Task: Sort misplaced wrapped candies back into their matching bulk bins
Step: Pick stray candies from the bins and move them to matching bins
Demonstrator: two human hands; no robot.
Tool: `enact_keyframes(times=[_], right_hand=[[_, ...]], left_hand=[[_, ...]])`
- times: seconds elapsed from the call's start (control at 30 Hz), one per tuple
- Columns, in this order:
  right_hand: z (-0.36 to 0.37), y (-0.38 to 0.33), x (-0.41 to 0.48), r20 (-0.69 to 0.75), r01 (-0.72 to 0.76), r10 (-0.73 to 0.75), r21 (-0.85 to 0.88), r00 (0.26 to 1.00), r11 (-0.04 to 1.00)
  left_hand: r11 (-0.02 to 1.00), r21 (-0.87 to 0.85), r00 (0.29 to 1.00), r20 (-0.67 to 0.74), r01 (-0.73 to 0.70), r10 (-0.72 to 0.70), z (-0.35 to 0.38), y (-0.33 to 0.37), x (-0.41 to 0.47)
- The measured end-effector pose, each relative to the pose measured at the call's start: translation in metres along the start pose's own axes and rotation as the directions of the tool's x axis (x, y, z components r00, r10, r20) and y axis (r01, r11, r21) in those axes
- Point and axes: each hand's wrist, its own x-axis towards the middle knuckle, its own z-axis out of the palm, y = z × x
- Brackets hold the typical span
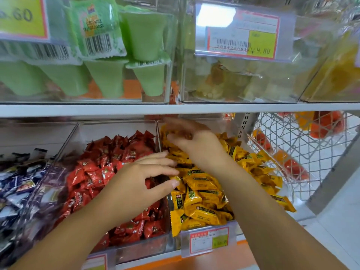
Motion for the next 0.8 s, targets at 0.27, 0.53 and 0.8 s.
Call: enact_keyframes(times=[0.27, 0.53, 0.8], right_hand=[[-0.081, 0.05, 0.002, -0.053, -0.223, 0.226, -0.474, 0.973, 0.852], [-0.06, 0.079, 0.01, 0.148, -0.108, 0.26, -0.64, 0.954, 0.761], [-0.059, 0.08, 0.007, 0.004, -0.121, 0.139, -0.472, 0.99, 0.873]], left_hand=[[0.999, -0.048, 1.0, -0.007, -0.011, 0.011, 0.0, -0.005, 0.0], [0.998, -0.06, 1.0, -0.004, 0.015, -0.015, 0.001, -0.001, 0.001], [0.999, -0.042, 1.0, 0.003, 0.014, -0.014, 0.0, -0.001, 0.0]])
